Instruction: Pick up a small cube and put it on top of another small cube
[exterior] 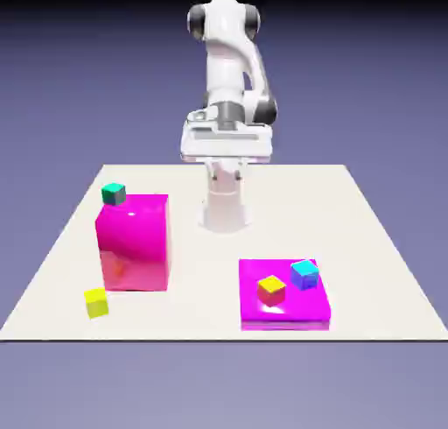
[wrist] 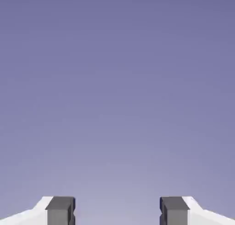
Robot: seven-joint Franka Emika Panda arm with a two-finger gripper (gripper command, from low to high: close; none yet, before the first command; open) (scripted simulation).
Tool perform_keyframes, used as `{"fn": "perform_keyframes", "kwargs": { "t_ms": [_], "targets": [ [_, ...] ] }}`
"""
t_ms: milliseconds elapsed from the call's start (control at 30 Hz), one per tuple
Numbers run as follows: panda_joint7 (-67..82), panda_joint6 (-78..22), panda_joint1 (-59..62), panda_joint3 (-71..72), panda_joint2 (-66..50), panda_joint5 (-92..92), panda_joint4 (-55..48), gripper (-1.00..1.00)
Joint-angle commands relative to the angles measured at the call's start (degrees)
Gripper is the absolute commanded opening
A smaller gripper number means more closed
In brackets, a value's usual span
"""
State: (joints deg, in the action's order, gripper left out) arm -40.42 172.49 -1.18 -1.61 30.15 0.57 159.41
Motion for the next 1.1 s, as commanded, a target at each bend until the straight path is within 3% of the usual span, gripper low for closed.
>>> {"fn": "perform_keyframes", "kwargs": {
  "t_ms": [0,1067],
  "targets": [
    [1.7,-1.3,-0.4,-1.3,-2.1,0.5,-1.3,0.0],
    [55.8,-41.6,-13.5,-44.1,-68.5,15.7,-43.5,0.0]
  ]
}}
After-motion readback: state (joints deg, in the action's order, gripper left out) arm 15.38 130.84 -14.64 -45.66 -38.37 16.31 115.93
